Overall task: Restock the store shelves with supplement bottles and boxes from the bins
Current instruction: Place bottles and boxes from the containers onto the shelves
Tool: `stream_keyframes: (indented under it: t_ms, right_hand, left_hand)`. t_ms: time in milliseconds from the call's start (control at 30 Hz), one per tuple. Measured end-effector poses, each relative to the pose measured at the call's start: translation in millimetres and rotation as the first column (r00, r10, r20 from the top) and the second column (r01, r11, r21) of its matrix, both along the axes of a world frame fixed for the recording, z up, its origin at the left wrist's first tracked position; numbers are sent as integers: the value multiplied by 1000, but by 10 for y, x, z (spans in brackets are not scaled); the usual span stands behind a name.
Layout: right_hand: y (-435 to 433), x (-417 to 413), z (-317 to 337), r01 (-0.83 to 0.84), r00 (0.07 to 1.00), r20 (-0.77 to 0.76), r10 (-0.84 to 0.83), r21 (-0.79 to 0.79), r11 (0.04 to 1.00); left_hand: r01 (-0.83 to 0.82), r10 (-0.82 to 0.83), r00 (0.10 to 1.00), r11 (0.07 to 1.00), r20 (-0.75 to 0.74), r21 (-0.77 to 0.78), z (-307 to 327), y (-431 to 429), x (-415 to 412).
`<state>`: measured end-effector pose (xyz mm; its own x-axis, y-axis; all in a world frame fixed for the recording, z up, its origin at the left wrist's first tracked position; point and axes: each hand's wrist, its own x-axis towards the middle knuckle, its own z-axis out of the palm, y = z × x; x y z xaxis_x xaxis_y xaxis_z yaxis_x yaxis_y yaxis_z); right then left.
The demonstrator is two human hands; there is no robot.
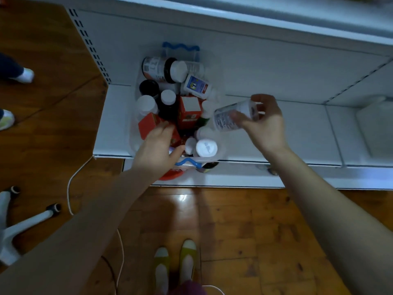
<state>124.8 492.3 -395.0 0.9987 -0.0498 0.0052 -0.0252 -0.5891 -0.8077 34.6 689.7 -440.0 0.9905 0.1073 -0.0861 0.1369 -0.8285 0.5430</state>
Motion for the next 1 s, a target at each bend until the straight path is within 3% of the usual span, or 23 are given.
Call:
stream_keyframes:
  t_ms: [133, 300, 767, 1000]
  right_hand:
    - [-270, -67, 45, 20, 1000, 15, -19, -43, 999]
    - [-412, -211, -34, -17, 999, 39, 21, -103, 995]
    - [-457, -328, -123, -15, 1000, -7, 14, -127, 992]
    - [-433, -335, -161, -27, 999, -27, 23, -140, 990]
  left_hand:
    - [204, -204, 979, 979, -32, 5, -48, -122, 318]
    - [407, -408, 891, 912, -198, -44, -242, -111, 588]
    - [431, -500, 816, 861, -291, -269, -292, -174, 787]
    - [337, -429, 860, 884, -276, -324, -300, -218, 825]
